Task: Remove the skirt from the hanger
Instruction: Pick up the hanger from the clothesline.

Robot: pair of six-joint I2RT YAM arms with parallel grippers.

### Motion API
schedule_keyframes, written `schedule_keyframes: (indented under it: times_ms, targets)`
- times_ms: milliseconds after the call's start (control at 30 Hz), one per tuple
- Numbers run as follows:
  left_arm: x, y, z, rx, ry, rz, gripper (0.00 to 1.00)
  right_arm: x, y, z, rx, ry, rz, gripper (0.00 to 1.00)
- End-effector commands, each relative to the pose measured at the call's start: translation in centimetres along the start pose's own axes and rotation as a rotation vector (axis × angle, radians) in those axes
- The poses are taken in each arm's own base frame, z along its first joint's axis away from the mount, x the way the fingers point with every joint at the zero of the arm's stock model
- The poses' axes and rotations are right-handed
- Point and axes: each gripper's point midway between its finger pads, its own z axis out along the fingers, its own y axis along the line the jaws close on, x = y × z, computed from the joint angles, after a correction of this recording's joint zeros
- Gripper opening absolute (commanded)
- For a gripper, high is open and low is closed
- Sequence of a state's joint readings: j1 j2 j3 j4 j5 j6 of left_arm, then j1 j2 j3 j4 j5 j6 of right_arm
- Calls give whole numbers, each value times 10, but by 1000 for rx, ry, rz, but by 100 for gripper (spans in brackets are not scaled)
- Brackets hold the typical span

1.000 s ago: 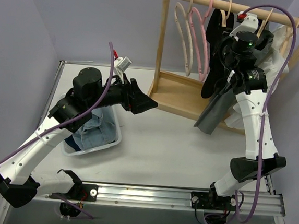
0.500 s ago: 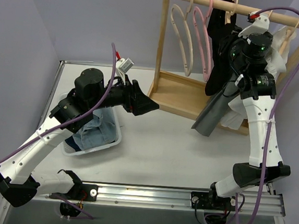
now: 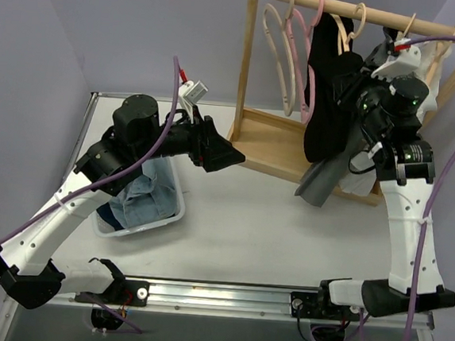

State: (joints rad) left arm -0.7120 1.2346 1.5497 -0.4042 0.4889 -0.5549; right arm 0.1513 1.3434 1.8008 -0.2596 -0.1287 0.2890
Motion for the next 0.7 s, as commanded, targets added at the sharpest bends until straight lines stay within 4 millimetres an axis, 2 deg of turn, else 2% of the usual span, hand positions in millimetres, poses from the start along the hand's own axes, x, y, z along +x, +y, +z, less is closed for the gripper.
schedule_keyframes:
  times_ms: [0, 100, 133, 200, 233, 267, 300, 367, 400, 500, 533, 600, 633, 667]
  targets:
    - [-8, -17, -3, 54, 18, 57, 83, -26, 23, -42, -99, -97, 37, 0]
    - [-5, -20, 0, 56, 44, 76, 83, -5, 24, -63, -113, -41, 60, 0]
    - [-7, -27, 0, 69, 44, 88, 83, 2, 25, -68, -122, -16, 72, 0]
    - [-3, -25, 6, 51, 64, 107, 83, 26, 26, -81, -134, 60, 92, 0]
    - [-6, -30, 6, 53, 60, 123, 83, 37, 31, -85, -164, 104, 116, 0]
    - [0, -33, 12, 58, 80, 130, 83, 45, 32, -92, -172, 131, 128, 0]
    - [1, -30, 14, 35, 85, 144, 83, 71, 28, -95, -160, 214, 151, 0]
    - [6, -34, 21, 37, 101, 158, 83, 100, 30, -105, -188, 315, 168, 0]
    - [6, -33, 24, 29, 99, 169, 83, 129, 26, -110, -174, 406, 179, 0]
    - [12, -32, 33, 20, 114, 183, 83, 161, 29, -130, -202, 491, 190, 0]
    - [12, -30, 36, 1, 105, 194, 83, 184, 30, -135, -211, 543, 201, 0]
    - [17, -28, 42, -7, 118, 223, 83, 194, 37, -150, -249, 560, 227, 0]
    - [17, -25, 43, -30, 113, 235, 83, 208, 39, -155, -256, 591, 234, 0]
    - [19, -21, 45, -44, 118, 241, 83, 209, 39, -163, -263, 587, 231, 0]
